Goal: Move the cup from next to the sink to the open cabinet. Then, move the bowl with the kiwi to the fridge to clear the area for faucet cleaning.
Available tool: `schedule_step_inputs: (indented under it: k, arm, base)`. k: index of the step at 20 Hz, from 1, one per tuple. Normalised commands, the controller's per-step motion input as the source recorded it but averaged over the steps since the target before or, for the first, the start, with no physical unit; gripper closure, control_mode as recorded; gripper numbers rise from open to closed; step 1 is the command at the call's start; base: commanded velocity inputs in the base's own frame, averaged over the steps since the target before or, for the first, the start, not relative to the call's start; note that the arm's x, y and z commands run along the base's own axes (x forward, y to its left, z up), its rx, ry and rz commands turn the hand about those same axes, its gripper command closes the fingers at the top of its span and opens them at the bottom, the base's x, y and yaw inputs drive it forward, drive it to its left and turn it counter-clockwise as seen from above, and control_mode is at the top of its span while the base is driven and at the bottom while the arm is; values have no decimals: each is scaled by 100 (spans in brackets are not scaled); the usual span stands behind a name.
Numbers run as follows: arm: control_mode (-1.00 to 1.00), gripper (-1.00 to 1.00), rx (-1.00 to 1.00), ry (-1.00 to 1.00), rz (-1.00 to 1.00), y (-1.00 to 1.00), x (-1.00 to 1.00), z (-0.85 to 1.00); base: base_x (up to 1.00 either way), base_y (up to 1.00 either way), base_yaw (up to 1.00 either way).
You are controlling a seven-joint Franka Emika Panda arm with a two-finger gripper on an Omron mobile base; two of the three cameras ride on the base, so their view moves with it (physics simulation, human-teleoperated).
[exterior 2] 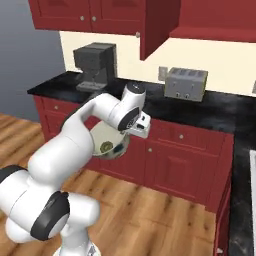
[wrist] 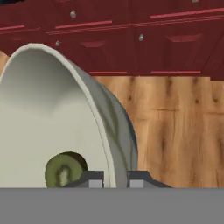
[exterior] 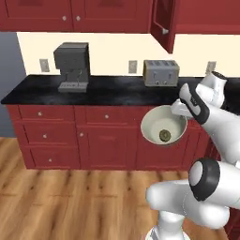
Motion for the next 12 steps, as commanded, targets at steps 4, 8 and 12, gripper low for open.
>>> schedule_step_inputs:
  k: [4, 8, 12]
  arm:
    - [100, 100, 0, 0, 0, 0, 0, 0]
    - [100, 100, 0, 0, 0, 0, 0, 0]
    - [100, 100, 0, 0, 0, 0, 0, 0]
  base:
    - [0, 50, 76]
    - [21, 63, 68]
    - [50, 49, 62]
